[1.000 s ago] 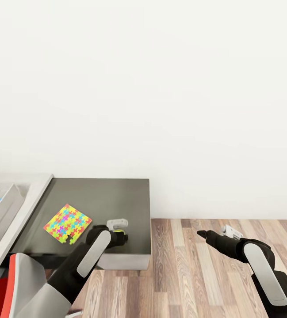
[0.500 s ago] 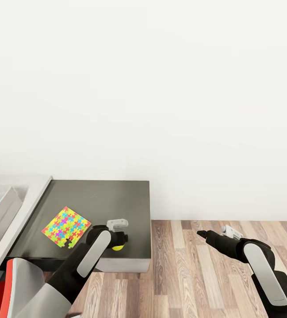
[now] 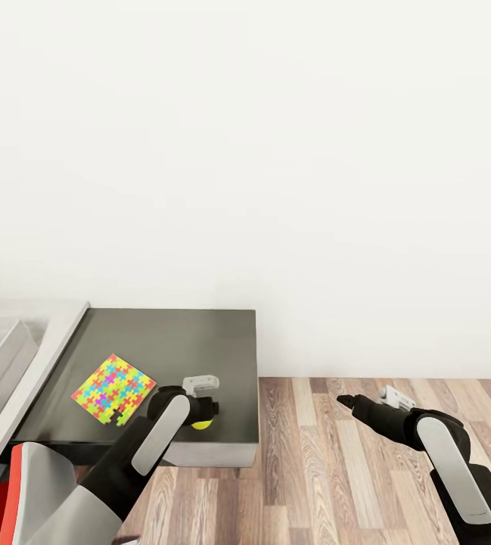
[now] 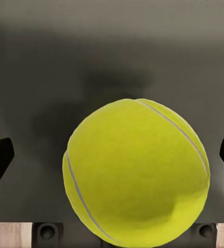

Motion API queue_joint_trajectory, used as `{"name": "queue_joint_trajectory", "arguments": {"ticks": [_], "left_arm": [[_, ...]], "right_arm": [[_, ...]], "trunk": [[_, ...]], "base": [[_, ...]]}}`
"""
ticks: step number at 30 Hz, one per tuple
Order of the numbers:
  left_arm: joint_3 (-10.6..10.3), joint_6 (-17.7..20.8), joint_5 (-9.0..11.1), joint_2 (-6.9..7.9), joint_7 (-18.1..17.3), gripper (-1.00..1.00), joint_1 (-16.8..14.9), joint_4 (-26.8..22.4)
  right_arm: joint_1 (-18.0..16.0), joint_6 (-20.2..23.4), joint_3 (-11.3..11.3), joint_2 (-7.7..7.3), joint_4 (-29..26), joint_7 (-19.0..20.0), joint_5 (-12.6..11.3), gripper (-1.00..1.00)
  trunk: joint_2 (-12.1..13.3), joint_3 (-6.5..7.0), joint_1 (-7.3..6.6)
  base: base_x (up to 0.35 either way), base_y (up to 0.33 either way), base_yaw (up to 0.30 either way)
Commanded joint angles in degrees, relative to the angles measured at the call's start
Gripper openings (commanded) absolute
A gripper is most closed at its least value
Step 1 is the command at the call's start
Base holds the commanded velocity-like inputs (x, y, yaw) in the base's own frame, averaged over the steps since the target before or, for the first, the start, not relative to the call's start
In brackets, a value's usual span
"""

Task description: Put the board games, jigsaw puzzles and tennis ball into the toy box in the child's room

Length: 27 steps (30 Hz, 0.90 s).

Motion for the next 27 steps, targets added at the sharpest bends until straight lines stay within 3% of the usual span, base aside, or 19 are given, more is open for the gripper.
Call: {"name": "queue_joint_trajectory", "arguments": {"ticks": [1,8,9,27], "left_arm": [[-0.06,0.01,0.56,0.01,0.58,1.0,-0.05,-0.06],[-0.14,-0.75,0.56,0.01,0.53,1.0,-0.05,-0.06],[-0.14,-0.83,0.56,0.01,0.54,-1.0,-0.05,-0.06],[-0.1,-0.98,0.56,0.01,0.51,-1.0,-0.05,-0.06]], "right_arm": [[-0.04,0.15,-0.01,-0.01,-0.06,-0.57,-0.6,1.0],[-0.04,0.15,-0.01,-0.01,-0.06,-0.57,-0.6,1.0],[-0.05,0.15,-0.01,-0.01,-0.06,-0.57,-0.61,1.0],[-0.06,0.15,-0.01,-0.01,-0.06,-0.57,-0.62,1.0]], "trunk": [[-0.1,-0.1,0.03],[-0.1,-0.1,0.03],[-0.1,-0.1,0.03],[-0.1,-0.1,0.03]], "base": [[0.0,0.0,0.0],[0.0,0.0,0.0],[0.0,0.0,0.0],[0.0,0.0,0.0]]}}
